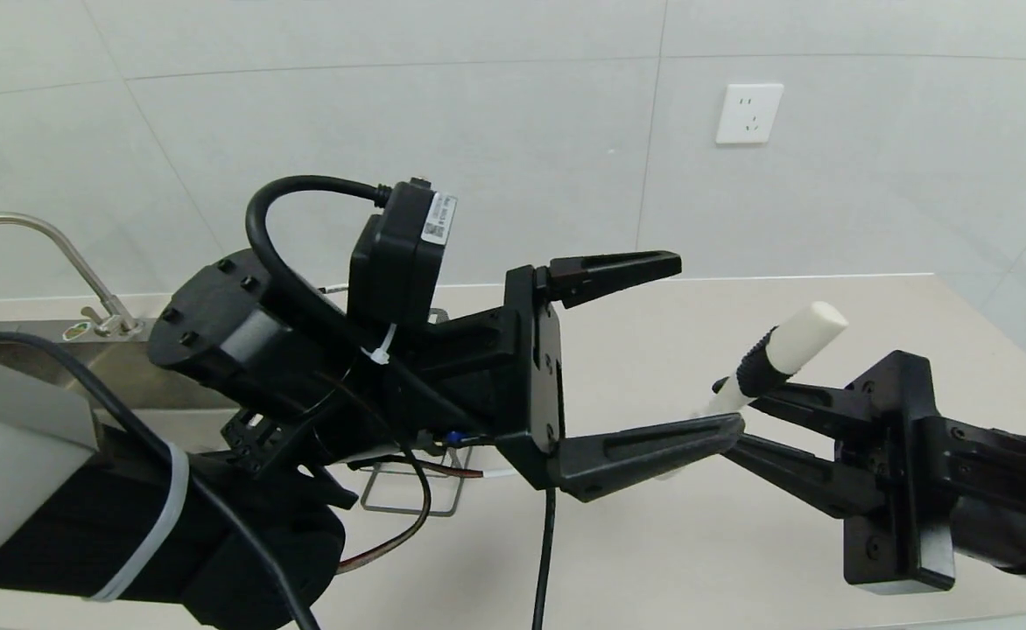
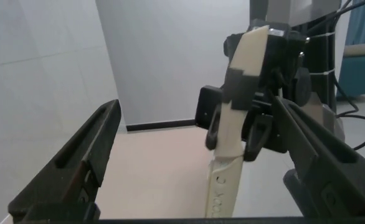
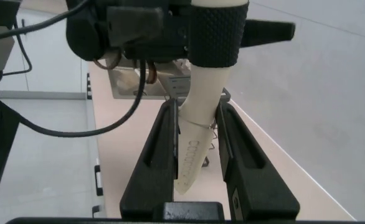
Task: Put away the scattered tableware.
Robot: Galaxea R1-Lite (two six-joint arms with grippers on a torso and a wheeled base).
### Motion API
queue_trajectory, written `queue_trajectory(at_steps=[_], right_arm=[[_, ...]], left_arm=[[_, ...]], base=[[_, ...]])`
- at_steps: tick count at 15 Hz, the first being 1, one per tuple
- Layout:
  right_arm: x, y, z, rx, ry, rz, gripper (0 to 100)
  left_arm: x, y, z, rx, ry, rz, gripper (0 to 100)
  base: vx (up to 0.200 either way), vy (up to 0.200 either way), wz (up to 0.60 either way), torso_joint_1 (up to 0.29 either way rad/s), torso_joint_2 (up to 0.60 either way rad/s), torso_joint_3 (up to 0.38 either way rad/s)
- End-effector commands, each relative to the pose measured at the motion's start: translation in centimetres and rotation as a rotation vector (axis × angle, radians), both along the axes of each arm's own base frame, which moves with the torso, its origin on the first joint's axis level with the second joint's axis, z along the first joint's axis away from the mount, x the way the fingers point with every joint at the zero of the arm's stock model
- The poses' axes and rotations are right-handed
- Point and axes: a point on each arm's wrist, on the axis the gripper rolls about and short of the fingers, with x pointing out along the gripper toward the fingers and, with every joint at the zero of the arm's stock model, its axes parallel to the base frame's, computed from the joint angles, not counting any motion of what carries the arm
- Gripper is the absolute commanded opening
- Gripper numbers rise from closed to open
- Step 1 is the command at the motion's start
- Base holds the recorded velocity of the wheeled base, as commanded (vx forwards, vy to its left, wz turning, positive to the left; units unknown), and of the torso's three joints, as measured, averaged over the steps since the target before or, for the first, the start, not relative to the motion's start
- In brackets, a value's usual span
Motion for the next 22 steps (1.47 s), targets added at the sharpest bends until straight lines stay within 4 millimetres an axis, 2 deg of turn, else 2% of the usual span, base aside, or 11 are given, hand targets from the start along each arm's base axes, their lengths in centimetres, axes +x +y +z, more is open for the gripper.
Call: queue_trajectory(at_steps=[1, 8, 14, 22], right_arm=[[1.2, 0.9, -0.5, -0.016, 0.016, 0.008, 0], [2.6, 2.1, -0.9, -0.033, 0.012, 0.025, 0], [2.8, 2.3, -1.0, -0.037, 0.014, 0.029, 0], [2.8, 2.3, -0.9, -0.034, 0.008, 0.032, 0]], left_arm=[[-0.2, 0.1, -0.4, 0.015, 0.011, -0.010, 100], [0.2, -0.2, -1.3, 0.035, 0.029, -0.015, 100], [0.3, -0.7, -2.1, 0.052, 0.047, -0.024, 100], [0.3, -0.9, -2.2, 0.054, 0.048, -0.028, 100]], base=[[0.000, 0.000, 0.00, 0.000, 0.00, 0.000], [0.000, 0.000, 0.00, 0.000, 0.00, 0.000], [0.000, 0.000, 0.00, 0.000, 0.00, 0.000], [0.000, 0.000, 0.00, 0.000, 0.00, 0.000]])
